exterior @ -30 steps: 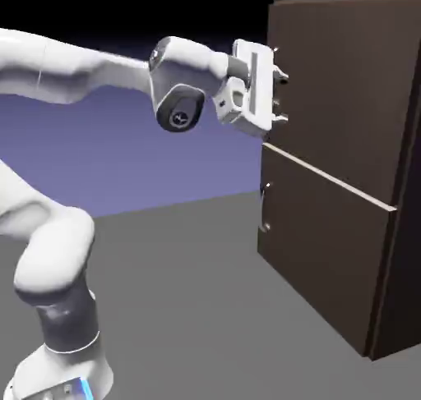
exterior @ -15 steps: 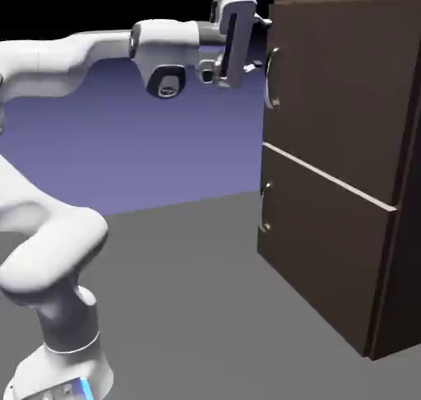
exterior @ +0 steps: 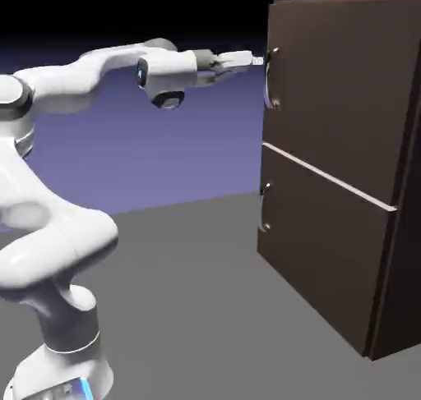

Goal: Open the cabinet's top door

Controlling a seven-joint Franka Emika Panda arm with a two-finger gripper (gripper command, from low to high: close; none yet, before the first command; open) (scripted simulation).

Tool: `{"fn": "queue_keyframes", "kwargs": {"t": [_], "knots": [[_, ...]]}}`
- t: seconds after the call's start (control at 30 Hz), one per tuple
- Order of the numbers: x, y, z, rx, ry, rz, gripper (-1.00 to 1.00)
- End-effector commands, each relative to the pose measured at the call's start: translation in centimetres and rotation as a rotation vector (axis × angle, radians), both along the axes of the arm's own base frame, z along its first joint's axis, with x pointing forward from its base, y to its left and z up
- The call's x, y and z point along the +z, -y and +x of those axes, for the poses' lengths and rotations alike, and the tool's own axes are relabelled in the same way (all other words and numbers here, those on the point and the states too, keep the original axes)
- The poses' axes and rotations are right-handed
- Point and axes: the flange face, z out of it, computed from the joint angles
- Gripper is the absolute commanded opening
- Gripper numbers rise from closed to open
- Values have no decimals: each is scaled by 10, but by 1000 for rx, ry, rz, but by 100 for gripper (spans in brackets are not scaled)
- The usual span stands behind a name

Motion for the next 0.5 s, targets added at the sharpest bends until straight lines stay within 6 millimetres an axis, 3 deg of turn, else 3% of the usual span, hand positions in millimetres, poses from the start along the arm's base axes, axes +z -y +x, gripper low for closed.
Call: {"fn": "queue_keyframes", "kwargs": {"t": [0.0, 0.07, 0.23, 0.27, 0.47], "knots": [[-11, -6, 5, 2, -5, 69, 0], [-12, -7, 5, 2, -6, 77, 0], [-12, -5, 55, 2, -6, 76, 0], [-12, -5, 55, 2, -6, 76, -100], [-12, 6, 20, 80, -9, 76, -100]]}}
